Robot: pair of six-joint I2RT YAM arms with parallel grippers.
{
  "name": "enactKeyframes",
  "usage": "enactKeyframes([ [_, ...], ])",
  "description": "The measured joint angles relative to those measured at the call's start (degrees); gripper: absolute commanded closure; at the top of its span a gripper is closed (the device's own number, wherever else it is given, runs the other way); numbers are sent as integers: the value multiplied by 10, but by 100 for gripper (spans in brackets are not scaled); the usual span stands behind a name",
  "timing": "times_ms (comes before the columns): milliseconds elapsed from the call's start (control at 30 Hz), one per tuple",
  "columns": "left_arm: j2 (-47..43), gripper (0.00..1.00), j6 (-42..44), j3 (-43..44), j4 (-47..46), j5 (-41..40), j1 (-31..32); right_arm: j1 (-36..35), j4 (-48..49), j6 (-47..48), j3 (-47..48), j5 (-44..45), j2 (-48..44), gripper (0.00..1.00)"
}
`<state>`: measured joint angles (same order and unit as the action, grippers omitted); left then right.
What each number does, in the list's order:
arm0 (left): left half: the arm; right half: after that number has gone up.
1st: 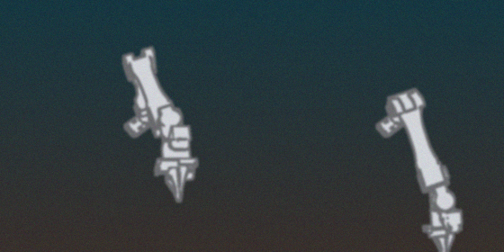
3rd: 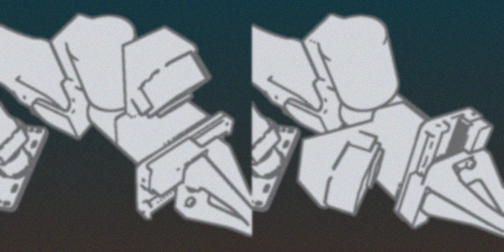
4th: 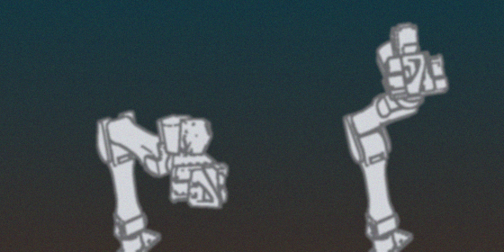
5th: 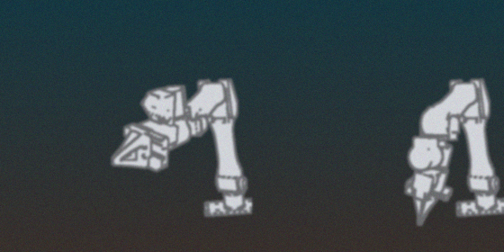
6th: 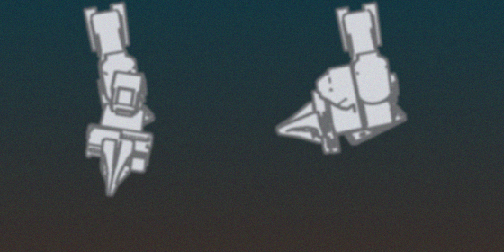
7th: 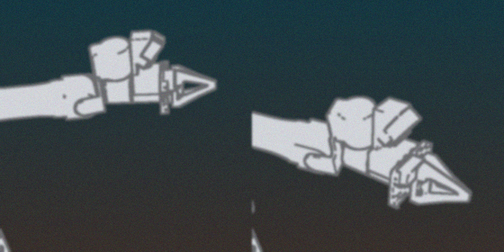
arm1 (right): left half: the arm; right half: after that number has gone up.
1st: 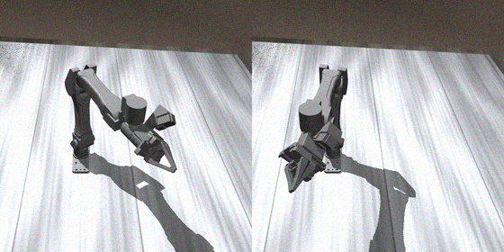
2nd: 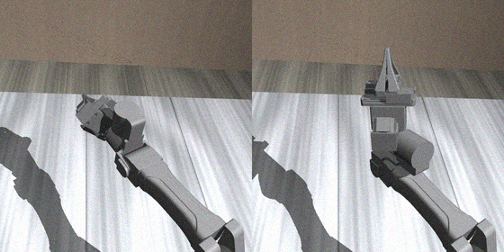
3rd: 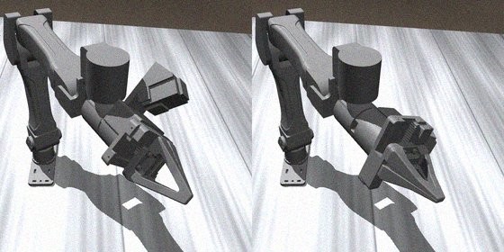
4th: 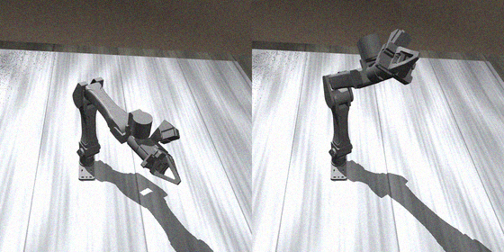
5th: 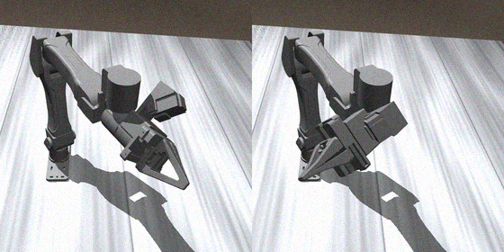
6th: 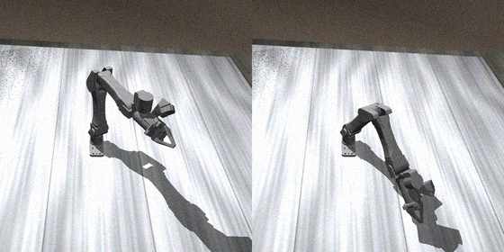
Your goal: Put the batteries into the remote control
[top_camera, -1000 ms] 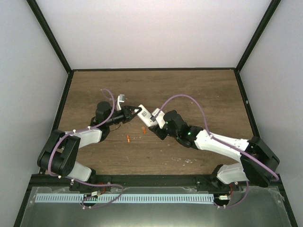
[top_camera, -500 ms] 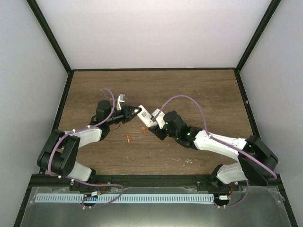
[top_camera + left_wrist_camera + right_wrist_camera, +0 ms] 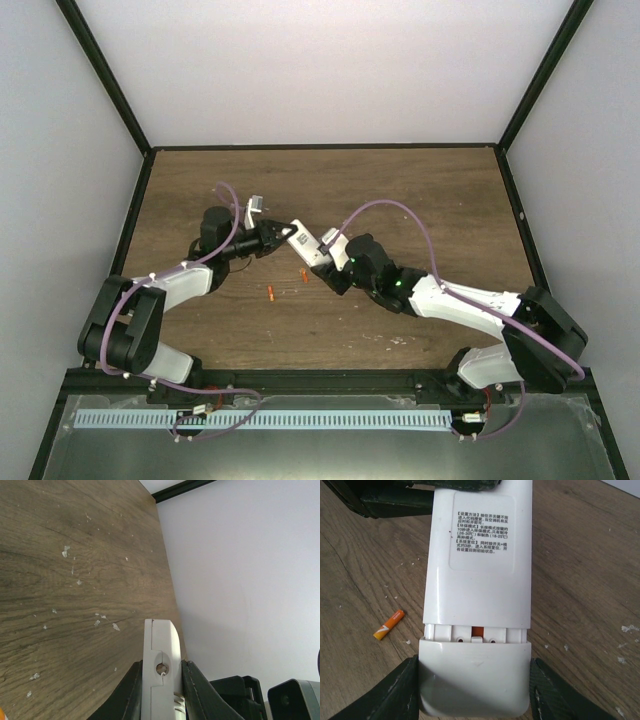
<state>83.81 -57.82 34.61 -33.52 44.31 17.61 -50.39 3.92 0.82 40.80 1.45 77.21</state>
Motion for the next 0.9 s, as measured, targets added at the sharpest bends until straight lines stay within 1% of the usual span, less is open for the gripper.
enactKeyframes([
  [533, -4, 100, 3, 10, 14, 10, -20, 0, -15, 16, 31, -5, 23, 47],
  [700, -6, 100, 8, 33, -3, -25, -60, 0, -102, 32, 24, -12, 34, 46],
  [767, -10, 100, 10, 41, -10, -33, -67, 0, -124, 35, 23, -14, 39, 46],
  [833, -11, 100, 11, 43, -12, -33, -67, 0, -135, 37, 22, -13, 39, 42],
  [900, -11, 100, 11, 44, -13, -33, -67, 0, -137, 36, 22, -12, 37, 33],
])
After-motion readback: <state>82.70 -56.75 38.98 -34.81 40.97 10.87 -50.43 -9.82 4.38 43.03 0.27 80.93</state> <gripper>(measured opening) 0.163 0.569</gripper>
